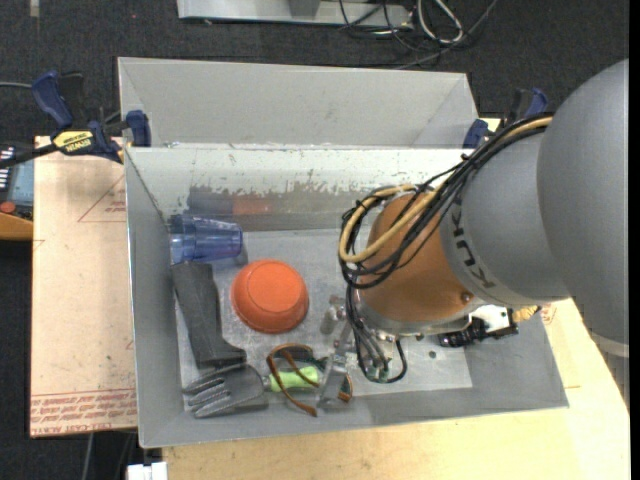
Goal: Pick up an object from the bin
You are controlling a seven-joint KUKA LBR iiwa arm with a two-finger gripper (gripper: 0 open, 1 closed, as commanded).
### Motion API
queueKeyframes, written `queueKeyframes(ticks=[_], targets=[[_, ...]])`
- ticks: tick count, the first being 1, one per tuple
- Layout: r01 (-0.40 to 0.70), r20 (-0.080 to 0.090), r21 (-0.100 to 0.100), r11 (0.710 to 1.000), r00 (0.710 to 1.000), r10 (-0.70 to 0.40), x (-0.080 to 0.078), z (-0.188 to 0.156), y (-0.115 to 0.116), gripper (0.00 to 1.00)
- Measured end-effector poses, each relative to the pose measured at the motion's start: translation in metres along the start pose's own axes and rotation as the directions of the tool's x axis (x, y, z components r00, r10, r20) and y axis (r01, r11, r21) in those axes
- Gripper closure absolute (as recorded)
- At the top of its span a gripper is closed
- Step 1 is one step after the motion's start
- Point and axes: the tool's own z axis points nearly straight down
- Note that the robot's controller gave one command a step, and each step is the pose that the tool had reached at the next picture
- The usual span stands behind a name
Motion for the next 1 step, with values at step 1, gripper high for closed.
queueKeyframes(ticks=[1], targets=[[0.322,0.013,0.009,0.947,0.947,-0.322,0.0169,0.0249,0.095,0.0]])
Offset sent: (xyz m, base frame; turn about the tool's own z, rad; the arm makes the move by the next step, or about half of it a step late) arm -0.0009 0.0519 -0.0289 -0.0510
